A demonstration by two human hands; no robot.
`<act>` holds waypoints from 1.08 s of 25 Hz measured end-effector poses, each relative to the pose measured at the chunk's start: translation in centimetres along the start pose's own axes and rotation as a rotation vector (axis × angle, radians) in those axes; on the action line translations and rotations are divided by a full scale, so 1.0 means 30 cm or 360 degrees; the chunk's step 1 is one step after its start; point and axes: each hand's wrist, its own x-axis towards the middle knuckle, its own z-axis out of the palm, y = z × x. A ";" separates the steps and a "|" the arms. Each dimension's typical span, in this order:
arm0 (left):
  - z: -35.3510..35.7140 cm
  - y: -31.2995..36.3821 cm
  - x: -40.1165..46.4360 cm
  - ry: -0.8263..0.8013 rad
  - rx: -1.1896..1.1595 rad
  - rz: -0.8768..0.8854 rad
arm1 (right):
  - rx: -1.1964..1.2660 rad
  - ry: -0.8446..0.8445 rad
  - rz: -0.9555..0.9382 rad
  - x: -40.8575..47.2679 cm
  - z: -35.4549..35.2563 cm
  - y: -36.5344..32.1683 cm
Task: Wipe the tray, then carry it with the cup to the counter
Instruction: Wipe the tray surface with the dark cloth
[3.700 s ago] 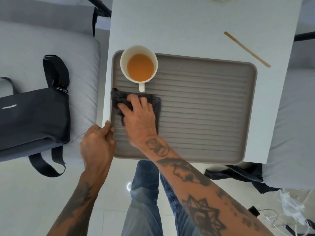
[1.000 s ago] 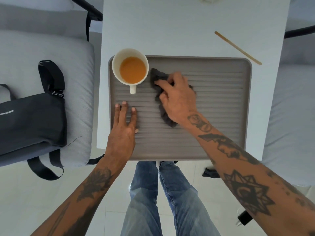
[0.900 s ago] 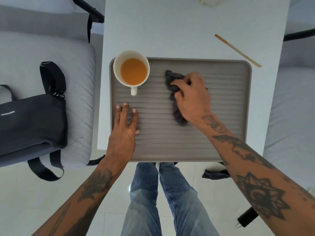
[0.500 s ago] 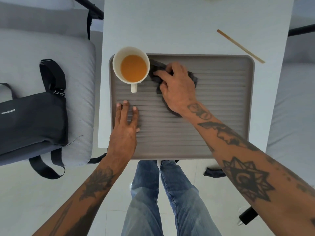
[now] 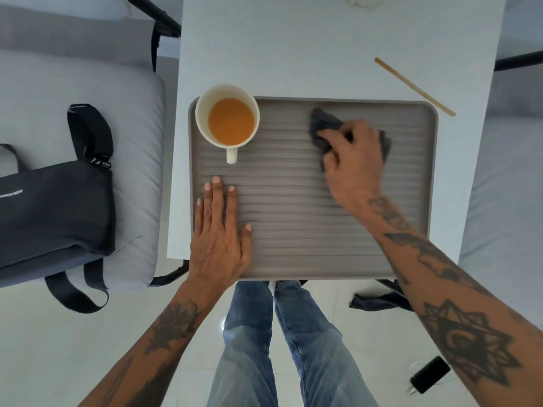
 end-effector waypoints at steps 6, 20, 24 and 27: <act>0.031 -0.015 -0.007 0.0027 0.0026 0.0072 | -0.0003 -0.0321 -0.0246 -0.073 0.100 -0.277; 0.049 -0.034 0.000 0.0032 0.0121 0.0133 | 0.0049 -0.0163 0.0159 -0.152 -0.057 0.099; 0.046 -0.023 0.002 -0.0004 0.0145 0.0101 | -0.0094 -0.0002 0.0450 -0.172 -0.107 0.233; 0.026 -0.012 -0.001 -0.0080 0.0188 0.0077 | 0.0018 -0.0065 0.0093 -0.218 0.007 -0.028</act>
